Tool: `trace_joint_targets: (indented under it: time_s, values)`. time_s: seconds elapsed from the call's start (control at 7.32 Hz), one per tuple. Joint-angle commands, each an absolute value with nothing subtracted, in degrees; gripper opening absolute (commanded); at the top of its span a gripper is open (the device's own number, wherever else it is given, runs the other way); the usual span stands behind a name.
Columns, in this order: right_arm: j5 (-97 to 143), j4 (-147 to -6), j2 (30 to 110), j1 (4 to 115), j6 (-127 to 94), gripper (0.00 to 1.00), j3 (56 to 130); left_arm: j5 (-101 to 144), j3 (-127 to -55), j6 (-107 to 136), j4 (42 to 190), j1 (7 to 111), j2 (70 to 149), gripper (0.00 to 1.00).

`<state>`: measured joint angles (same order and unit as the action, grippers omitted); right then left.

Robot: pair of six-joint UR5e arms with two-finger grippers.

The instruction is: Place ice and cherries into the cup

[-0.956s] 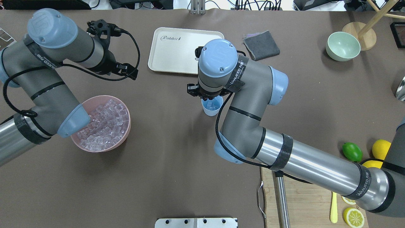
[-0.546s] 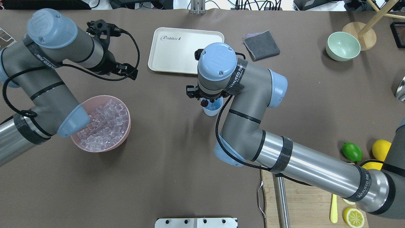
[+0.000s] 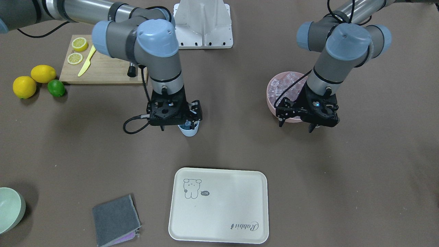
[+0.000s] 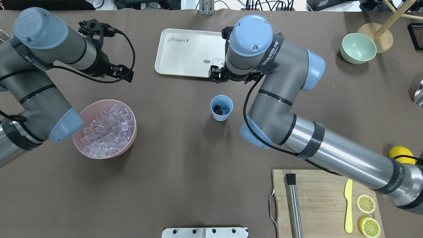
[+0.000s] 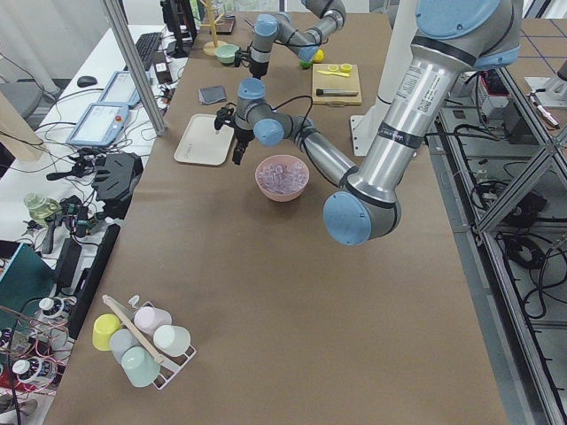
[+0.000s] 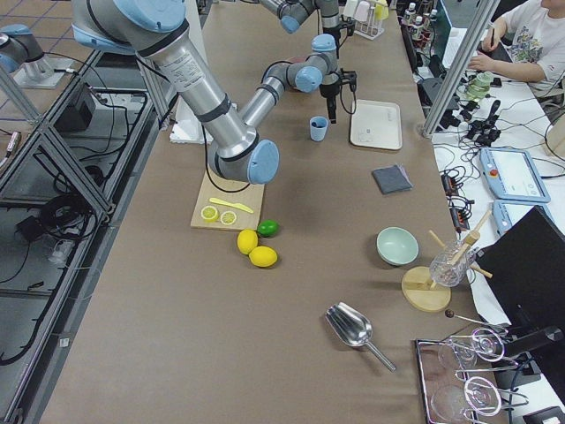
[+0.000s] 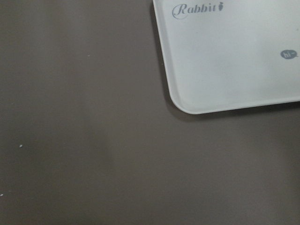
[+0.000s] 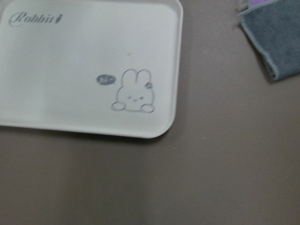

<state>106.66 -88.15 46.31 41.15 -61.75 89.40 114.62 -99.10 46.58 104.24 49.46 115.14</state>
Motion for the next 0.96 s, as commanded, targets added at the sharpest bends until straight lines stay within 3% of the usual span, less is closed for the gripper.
trace_joint_targets:
  time_s: [0.0,0.27,0.41,0.82]
  values:
    - [118.25,-83.89,56.01,54.25,-45.88,0.95,89.21,120.45,-99.93,46.14,104.24,54.99,111.55,0.98]
    - [128.62,-78.67,67.1,66.91,-26.13,0.95,87.9,122.52,-102.21,44.4,104.07,60.36,105.15,0.98]
    - [132.5,-78.66,71.5,72.89,-15.05,0.95,87.02,122.52,-101.17,31.68,103.63,64.73,100.68,0.98]
    - [141.62,-79.45,78.56,86.7,3.65,0.95,85.53,131.44,-91.28,5.44,102.92,82.38,96.24,0.98]
